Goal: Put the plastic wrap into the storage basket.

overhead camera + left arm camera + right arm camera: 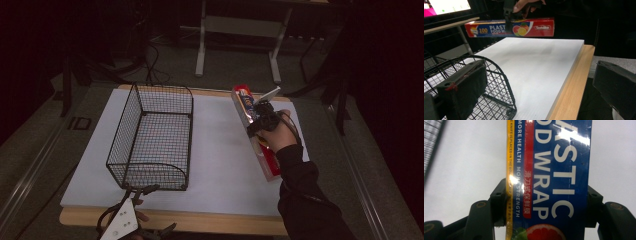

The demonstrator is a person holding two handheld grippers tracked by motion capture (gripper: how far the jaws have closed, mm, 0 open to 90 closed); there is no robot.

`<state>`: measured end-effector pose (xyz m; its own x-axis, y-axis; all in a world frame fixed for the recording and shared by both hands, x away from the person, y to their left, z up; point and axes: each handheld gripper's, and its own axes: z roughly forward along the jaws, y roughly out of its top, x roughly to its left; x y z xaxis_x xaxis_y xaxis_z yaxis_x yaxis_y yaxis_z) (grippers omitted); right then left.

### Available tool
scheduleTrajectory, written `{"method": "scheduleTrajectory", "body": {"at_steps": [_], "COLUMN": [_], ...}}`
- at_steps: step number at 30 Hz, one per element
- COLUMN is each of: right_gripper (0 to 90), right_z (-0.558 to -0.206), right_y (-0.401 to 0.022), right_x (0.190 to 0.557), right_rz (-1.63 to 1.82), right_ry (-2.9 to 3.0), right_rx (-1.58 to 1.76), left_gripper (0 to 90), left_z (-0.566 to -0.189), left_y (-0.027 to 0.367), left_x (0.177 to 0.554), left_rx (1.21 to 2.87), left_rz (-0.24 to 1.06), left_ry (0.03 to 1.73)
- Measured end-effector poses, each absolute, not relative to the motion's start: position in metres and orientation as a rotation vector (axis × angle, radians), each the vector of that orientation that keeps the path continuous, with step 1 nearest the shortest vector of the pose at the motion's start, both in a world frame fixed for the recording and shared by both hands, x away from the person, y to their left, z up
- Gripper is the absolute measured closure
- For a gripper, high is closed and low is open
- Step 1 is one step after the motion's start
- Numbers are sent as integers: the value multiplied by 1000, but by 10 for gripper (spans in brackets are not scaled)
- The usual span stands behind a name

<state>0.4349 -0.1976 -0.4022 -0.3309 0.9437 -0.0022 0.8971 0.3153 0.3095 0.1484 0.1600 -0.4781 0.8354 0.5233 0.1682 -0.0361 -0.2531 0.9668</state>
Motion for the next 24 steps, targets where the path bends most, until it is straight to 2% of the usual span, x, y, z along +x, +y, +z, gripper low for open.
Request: {"method": "scheduleTrajectory", "body": {"at_steps": [24], "right_gripper": [394], "right_z": [-339], "right_y": [-123], "right_x": [435], "right_rz": [478], "right_ry": [2432], "right_rx": [1501], "left_gripper": [0], "left_z": [-478], "left_y": [160], "left_x": [148], "left_rx": [1756], "left_rz": [549], "left_ry": [370]}}
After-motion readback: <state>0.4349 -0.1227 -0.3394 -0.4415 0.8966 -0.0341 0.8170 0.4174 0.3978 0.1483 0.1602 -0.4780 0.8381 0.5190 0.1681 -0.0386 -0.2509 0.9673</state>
